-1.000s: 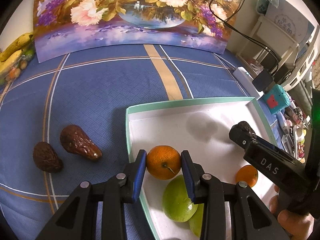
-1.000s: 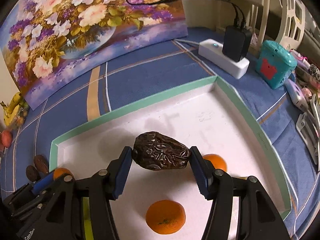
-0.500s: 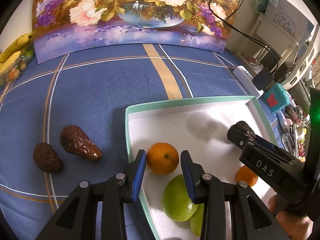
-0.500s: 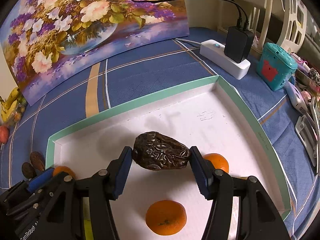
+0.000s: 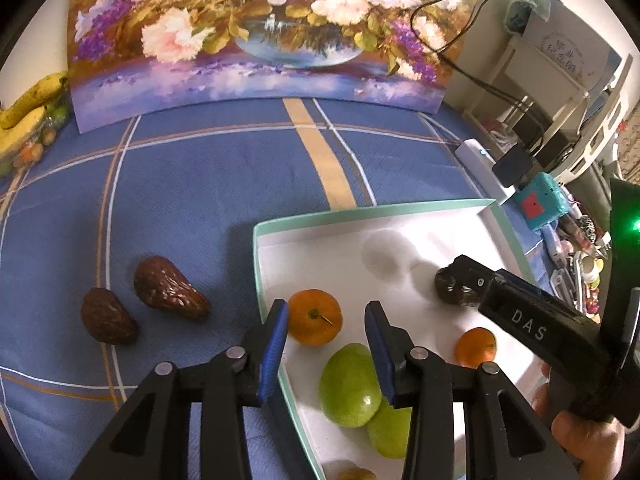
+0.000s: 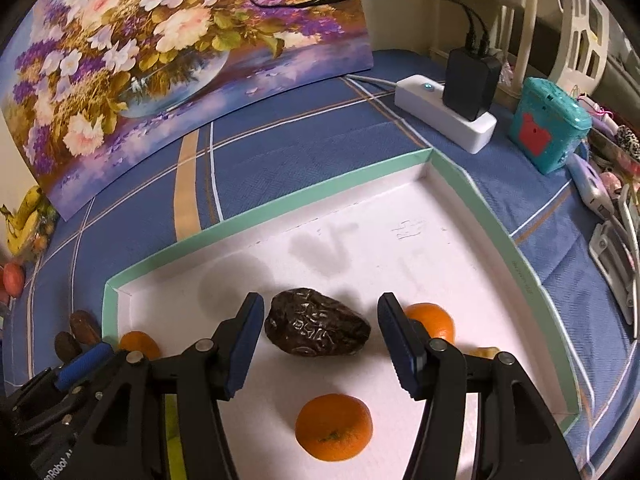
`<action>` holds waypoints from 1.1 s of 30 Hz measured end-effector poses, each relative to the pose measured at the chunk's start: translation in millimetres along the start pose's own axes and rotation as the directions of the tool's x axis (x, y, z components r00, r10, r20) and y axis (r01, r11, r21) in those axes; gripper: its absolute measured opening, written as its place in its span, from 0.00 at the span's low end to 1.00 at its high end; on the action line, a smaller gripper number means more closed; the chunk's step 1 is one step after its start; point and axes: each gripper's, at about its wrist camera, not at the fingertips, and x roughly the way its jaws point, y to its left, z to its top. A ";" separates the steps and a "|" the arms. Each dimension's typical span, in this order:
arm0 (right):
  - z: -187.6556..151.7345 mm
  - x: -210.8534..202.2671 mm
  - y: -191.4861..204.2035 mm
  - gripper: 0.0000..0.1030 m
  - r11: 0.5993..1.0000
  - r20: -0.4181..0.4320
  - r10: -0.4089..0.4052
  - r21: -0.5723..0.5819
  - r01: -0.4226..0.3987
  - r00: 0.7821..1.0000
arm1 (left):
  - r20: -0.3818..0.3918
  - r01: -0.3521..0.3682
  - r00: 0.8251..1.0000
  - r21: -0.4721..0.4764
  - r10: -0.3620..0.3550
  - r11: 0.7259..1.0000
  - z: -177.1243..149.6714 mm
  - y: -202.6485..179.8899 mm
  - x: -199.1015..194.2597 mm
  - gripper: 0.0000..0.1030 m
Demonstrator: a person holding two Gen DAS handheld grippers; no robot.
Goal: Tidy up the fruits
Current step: 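Open the right tool to drop the date in the tray while the left tool releases the orange, then move both open tools back toward the remaining dark dates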
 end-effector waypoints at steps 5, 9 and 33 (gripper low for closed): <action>8.8 -23.7 3.8 0.59 1.000 0.013 -0.003 0.005 0.003 1.000 | 0.013 -0.012 1.000 -0.007 0.012 1.000 1.4 0.4 -20.1 0.42; 10.5 -39.6 5.3 0.59 1.000 0.008 -0.017 -0.002 0.017 1.000 | 0.020 -0.033 0.999 -0.047 0.034 0.998 0.9 9.2 -34.9 0.42; -12.7 -76.1 43.0 0.59 0.996 0.005 0.033 -0.081 -0.033 0.999 | 0.036 -0.189 0.978 -0.277 0.207 0.942 -19.7 75.7 -91.8 0.74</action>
